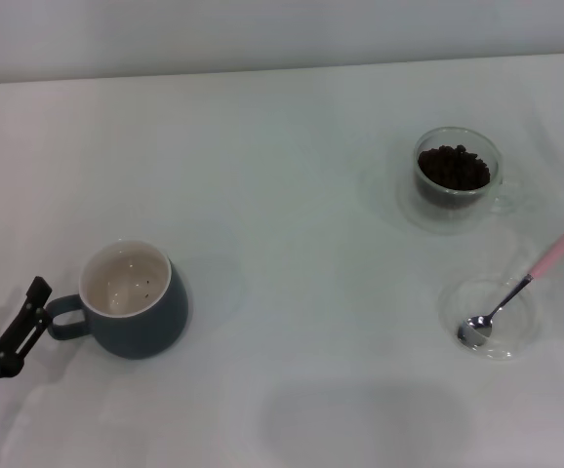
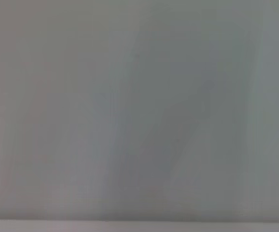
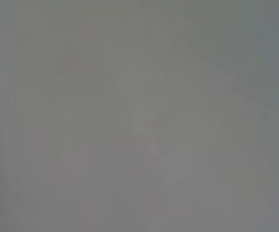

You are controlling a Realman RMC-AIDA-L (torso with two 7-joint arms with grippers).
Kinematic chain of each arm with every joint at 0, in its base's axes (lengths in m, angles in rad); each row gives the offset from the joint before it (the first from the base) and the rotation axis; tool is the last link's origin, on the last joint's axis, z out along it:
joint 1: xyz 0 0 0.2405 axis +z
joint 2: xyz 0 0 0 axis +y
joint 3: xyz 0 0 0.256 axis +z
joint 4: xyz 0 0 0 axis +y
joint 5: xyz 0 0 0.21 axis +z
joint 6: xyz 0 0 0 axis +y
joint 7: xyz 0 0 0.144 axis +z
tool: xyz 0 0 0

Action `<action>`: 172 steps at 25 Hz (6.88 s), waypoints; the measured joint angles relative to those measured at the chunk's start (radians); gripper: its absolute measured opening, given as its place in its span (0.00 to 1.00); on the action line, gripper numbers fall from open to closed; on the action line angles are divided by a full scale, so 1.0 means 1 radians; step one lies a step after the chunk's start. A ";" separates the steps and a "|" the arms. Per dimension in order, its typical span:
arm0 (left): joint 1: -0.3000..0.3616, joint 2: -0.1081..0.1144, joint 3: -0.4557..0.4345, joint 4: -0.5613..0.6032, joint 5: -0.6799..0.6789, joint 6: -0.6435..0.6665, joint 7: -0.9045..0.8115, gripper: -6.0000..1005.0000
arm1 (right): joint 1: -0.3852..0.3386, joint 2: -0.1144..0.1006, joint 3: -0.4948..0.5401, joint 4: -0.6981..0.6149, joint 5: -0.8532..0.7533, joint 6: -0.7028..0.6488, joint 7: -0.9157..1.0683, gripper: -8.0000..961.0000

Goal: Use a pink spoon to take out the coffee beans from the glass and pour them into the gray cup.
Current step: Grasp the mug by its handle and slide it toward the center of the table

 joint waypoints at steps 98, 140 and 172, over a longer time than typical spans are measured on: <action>-0.230 0.004 0.177 -0.041 0.090 0.299 -0.074 0.16 | 0.055 0.004 0.026 0.002 0.004 -0.054 0.000 0.92; -0.275 0.014 0.227 -0.044 0.148 0.283 -0.119 0.42 | 0.062 0.005 0.023 0.009 0.001 -0.053 0.000 0.92; -0.233 0.014 0.226 0.023 0.155 0.199 -0.105 0.66 | 0.041 0.002 0.021 0.010 -0.003 -0.047 0.001 0.92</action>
